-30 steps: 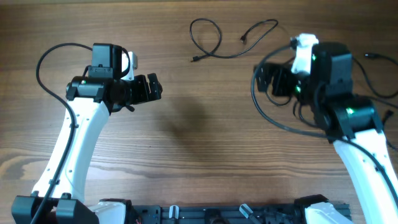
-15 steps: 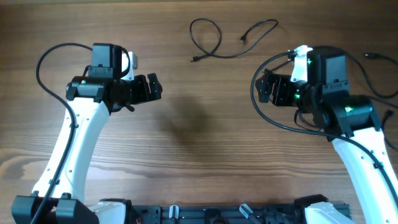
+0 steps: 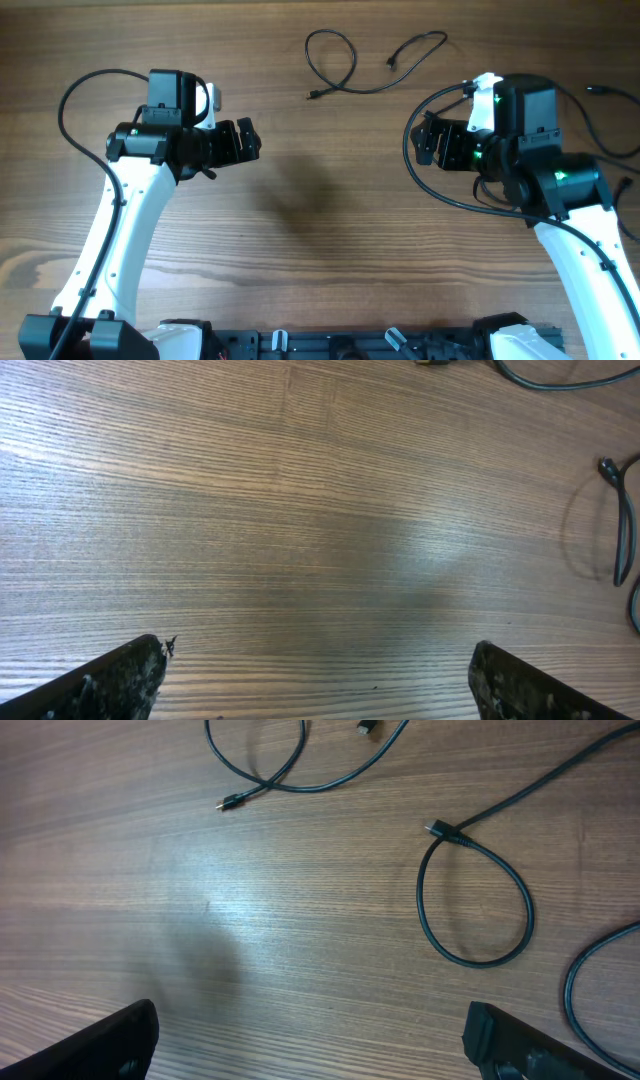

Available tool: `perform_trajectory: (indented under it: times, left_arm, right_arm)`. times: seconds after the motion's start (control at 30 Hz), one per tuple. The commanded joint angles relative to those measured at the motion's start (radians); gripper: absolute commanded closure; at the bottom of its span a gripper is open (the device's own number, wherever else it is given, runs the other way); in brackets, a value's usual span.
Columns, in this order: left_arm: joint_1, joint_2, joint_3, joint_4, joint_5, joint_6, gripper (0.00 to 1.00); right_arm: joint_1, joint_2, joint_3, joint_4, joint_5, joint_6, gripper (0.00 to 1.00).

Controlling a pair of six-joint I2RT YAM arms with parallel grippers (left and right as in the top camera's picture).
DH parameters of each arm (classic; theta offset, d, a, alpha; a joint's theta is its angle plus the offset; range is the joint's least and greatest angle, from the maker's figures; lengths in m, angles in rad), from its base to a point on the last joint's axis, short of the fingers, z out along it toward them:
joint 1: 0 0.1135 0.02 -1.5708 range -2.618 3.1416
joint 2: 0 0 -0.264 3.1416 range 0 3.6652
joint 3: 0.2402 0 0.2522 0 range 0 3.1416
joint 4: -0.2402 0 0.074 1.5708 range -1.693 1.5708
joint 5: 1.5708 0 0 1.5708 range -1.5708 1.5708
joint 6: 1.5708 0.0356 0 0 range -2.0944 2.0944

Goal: Untangle cables

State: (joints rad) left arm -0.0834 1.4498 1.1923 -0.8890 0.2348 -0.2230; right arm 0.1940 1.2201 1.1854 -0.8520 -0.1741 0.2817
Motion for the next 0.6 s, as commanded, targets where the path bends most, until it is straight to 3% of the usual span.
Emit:
perform_trajectory:
  times: [0.0,0.37,0.57]
  left_arm:
    - [-0.005,0.005,-0.001,0.002,0.011,0.005,0.0]
    - [-0.005,-0.007,-0.001,0.011,-0.061,0.006,0.0]
    - [-0.017,-0.089,-0.039,0.34,-0.045,0.067,0.0]
  right_arm:
    - [0.003,0.007,-0.001,0.002,0.021,-0.019,0.0]
    - [0.003,0.009,-0.001,0.002,0.021,-0.019,0.0]
    - [0.003,0.009,-0.001,0.002,0.021,-0.019,0.0]
